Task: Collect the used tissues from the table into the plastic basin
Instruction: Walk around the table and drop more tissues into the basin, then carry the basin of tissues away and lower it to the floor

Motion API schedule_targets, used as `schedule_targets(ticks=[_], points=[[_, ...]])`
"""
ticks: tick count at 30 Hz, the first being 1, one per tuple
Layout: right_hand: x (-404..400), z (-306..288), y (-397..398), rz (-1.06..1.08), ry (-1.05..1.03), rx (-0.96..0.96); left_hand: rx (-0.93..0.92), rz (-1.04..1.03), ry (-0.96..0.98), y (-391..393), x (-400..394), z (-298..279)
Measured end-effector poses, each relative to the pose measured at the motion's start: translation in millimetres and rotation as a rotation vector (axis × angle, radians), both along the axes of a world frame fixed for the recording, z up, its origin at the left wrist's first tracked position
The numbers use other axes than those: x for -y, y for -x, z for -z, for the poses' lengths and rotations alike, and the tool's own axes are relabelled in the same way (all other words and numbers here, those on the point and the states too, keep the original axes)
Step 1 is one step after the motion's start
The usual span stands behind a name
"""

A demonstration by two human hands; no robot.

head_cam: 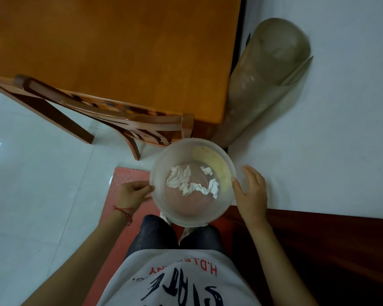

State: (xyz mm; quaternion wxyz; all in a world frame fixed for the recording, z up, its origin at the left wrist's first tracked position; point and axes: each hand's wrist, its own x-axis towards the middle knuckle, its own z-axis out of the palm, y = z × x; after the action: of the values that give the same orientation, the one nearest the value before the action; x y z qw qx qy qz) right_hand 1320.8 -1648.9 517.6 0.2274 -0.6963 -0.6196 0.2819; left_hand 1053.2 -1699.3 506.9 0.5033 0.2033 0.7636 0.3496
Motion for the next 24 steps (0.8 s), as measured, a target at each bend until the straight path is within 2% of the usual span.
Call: schedule_targets(ticks=[4, 6, 9, 15, 24], points=[[7.4, 1.3, -7.0, 0.131, 0.286, -0.188, 0.003, -0.043, -0.011, 1.8, 16.0, 1.0], [10.6, 0.6, -3.9, 0.099, 0.344, -0.252, 0.006, -0.069, -0.008, 3.3, 26.5, 1.8], [14.9, -0.8, 4.8, -0.006, 0.344, -0.253, 0.012, -0.116, -0.007, 6.1, 44.7, 3.6], [22.4, -1.0, 34.7, -0.079, 0.355, -0.284, -0.011, -0.212, -0.008, 24.4, 82.8, 2.3], [53.1, -2.0, 138.6, -0.306, 0.383, -0.280, -0.113, -0.428, -0.028, 101.4, 163.8, -0.5]])
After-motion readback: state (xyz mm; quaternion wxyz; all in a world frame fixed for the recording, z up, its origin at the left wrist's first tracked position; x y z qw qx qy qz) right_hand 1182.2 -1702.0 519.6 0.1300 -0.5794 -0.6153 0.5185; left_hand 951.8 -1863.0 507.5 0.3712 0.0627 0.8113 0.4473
